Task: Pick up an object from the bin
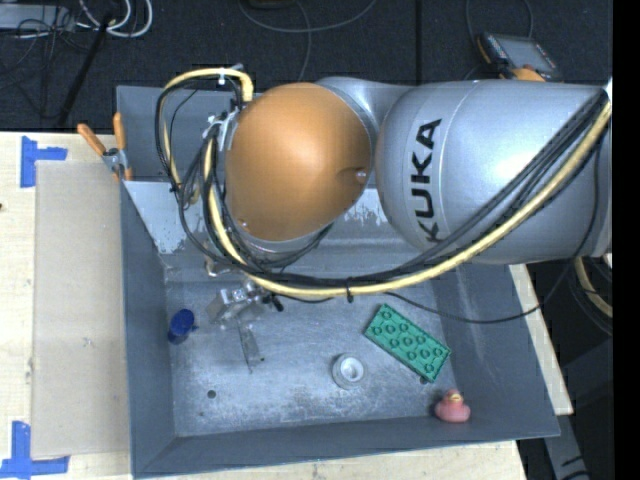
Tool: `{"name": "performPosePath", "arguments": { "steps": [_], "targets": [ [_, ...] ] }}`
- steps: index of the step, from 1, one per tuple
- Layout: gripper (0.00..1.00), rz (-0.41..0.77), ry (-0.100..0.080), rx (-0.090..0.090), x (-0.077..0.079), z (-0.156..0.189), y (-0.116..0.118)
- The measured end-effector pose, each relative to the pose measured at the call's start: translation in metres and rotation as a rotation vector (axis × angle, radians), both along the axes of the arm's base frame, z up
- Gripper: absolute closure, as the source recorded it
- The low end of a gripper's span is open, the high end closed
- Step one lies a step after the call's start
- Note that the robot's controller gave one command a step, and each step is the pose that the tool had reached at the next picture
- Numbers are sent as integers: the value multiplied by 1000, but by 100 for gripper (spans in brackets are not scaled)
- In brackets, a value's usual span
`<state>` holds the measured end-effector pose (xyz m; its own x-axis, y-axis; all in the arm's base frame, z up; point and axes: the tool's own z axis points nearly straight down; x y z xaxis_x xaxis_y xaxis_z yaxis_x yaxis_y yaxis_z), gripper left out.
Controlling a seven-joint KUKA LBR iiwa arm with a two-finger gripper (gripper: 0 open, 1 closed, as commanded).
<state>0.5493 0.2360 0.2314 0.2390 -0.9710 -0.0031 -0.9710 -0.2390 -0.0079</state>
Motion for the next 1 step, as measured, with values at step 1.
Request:
{"name": "performPosePath", "arguments": {
  "steps": [1],
  "targets": [
    [100,-32,16,-5,11,-98,5]
  ]
}}
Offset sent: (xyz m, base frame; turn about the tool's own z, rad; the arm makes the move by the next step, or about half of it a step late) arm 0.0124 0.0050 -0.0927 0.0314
